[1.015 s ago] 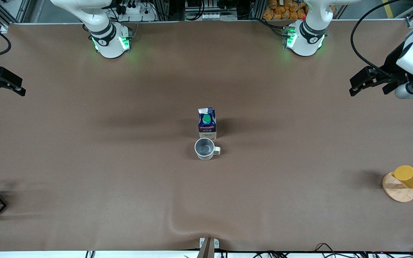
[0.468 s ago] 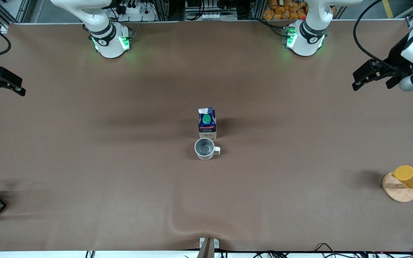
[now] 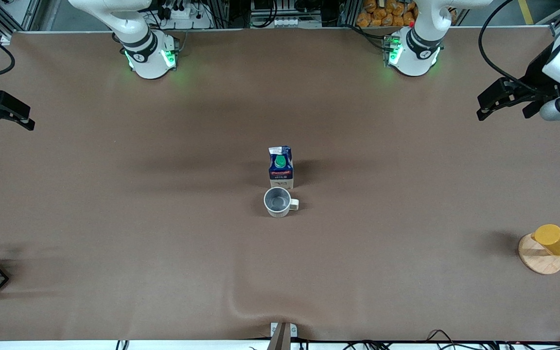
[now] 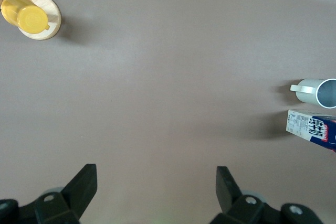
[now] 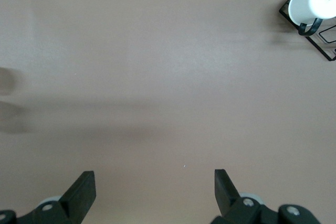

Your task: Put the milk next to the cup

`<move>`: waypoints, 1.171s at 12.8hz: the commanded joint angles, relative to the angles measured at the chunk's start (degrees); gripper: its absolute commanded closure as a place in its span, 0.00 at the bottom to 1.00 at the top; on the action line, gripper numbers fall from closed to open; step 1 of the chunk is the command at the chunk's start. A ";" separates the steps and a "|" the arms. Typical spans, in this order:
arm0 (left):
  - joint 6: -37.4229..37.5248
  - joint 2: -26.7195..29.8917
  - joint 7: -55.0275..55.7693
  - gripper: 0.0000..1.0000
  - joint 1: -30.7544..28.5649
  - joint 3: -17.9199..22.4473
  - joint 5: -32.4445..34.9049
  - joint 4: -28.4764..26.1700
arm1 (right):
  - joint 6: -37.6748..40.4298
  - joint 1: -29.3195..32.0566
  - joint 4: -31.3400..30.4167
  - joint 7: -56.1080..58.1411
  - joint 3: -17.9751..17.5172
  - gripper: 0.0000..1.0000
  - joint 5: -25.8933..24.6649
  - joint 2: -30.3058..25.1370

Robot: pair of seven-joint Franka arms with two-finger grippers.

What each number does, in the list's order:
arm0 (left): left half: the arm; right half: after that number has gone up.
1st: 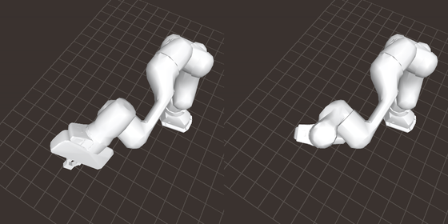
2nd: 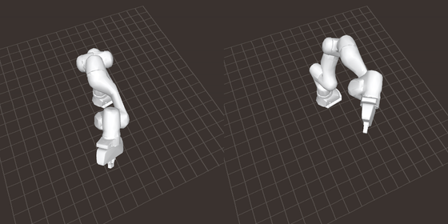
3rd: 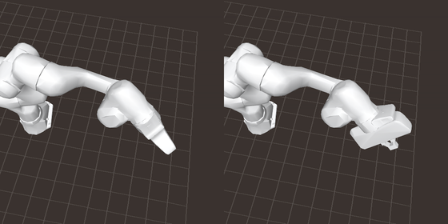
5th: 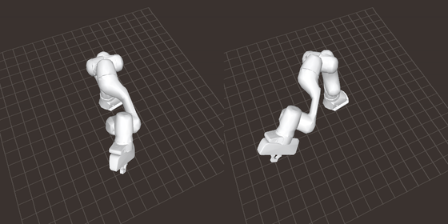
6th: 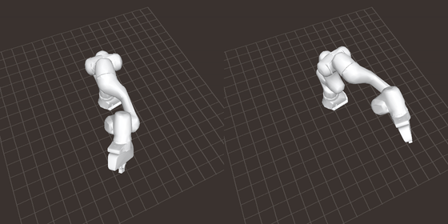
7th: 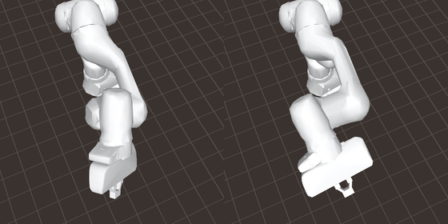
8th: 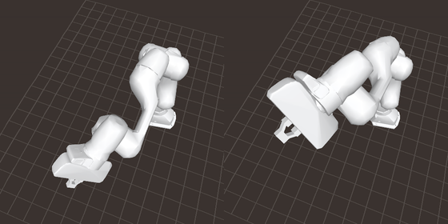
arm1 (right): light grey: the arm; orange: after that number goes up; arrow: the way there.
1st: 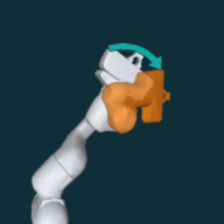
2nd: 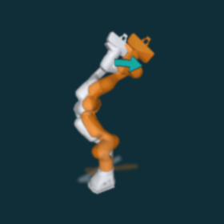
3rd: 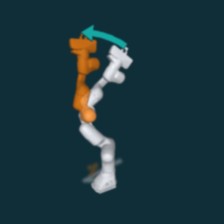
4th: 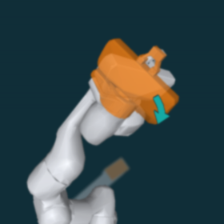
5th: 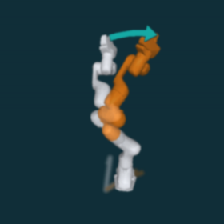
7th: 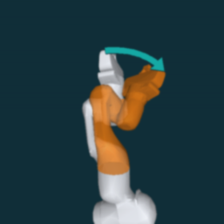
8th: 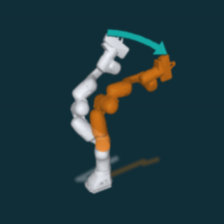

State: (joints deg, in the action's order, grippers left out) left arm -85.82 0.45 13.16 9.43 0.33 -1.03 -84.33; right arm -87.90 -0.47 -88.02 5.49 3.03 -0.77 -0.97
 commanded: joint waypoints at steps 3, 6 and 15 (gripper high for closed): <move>0.57 -0.09 -1.20 0.00 0.50 0.81 0.24 0.74 | 0.10 0.91 0.66 -0.57 -0.83 0.00 0.07 0.09; 0.57 -0.27 -1.20 0.00 0.67 0.72 0.15 0.92 | 0.01 0.91 0.66 -0.57 -0.83 0.00 0.07 0.09; 0.57 -1.33 -1.20 0.00 1.03 0.72 0.77 0.84 | 0.01 0.82 0.66 -0.57 -0.83 0.00 0.07 0.09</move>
State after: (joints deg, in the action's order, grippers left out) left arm -85.82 -0.63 13.15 9.99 0.53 -1.03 -84.29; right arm -87.97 -0.47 -88.02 5.49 2.93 -0.77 -0.97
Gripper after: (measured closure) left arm 0.000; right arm 0.000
